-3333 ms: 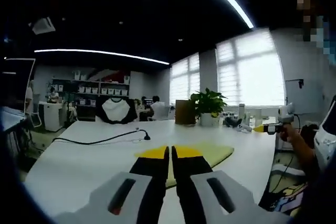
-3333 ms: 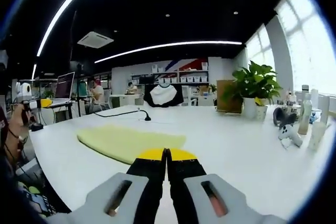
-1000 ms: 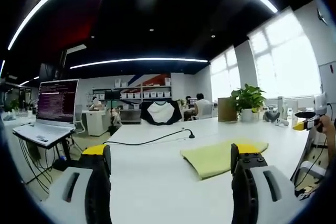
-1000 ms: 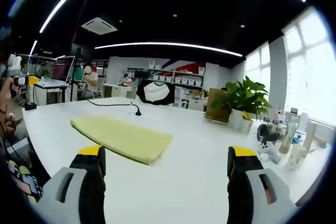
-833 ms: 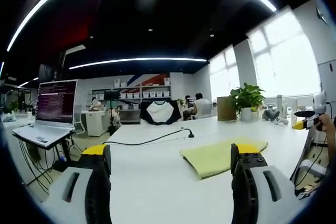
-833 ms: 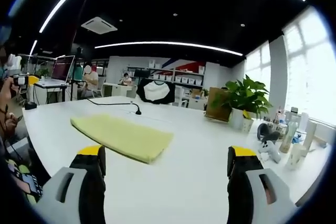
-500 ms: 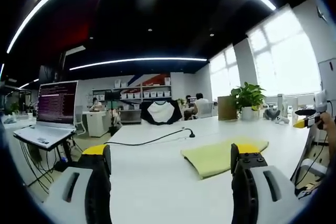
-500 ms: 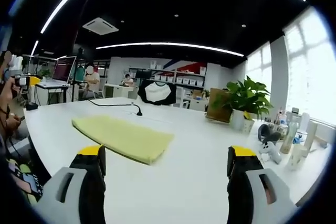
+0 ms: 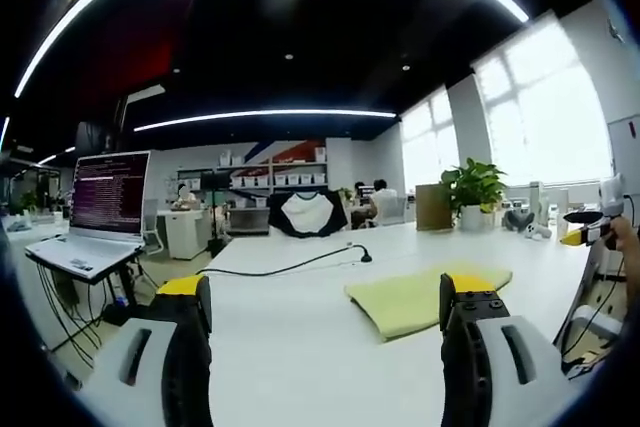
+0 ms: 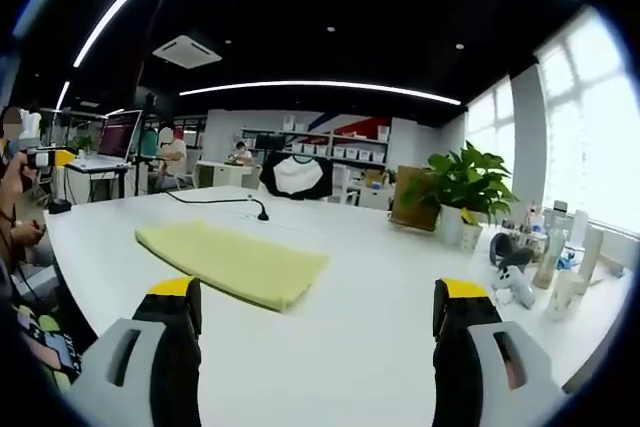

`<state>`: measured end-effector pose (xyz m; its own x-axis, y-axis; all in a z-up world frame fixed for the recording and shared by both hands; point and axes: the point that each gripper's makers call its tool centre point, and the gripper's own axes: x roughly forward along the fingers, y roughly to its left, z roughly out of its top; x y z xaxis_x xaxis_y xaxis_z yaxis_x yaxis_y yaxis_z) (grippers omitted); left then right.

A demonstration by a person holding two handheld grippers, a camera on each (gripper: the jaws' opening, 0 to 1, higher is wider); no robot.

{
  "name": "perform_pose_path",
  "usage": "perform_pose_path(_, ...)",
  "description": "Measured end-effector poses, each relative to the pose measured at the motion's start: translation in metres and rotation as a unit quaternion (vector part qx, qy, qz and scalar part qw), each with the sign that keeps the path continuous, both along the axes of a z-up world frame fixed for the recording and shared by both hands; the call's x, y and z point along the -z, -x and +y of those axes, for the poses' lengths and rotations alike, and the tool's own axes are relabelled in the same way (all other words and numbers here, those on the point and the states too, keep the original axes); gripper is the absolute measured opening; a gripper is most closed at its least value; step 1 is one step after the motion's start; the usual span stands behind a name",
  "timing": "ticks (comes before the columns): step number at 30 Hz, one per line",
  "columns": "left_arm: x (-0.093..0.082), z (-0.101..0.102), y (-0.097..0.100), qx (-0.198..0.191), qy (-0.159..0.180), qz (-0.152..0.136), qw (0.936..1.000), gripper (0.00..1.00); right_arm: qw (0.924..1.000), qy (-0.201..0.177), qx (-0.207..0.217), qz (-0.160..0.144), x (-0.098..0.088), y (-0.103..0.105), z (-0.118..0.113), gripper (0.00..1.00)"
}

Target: Fold the garment on the visible template until the final outline fits inside the template.

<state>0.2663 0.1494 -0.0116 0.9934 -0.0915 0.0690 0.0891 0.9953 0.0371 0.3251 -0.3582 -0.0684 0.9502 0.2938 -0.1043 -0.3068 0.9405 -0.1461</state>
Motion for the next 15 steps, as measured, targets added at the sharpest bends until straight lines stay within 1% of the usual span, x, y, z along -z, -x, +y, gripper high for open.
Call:
perform_pose_path(9,0.0028,-0.0046,-0.0008,0.004,-0.003,0.003,1.0,1.0,1.0,-0.002,0.004,0.002,0.0009,0.0011,-0.003,0.99)
perform_pose_path(15,0.0027,-0.0024,-0.0005,0.002,-0.002,0.003,1.0,1.0,1.0,-0.001,0.003,0.004,0.0022,0.0012,-0.0019,0.99)
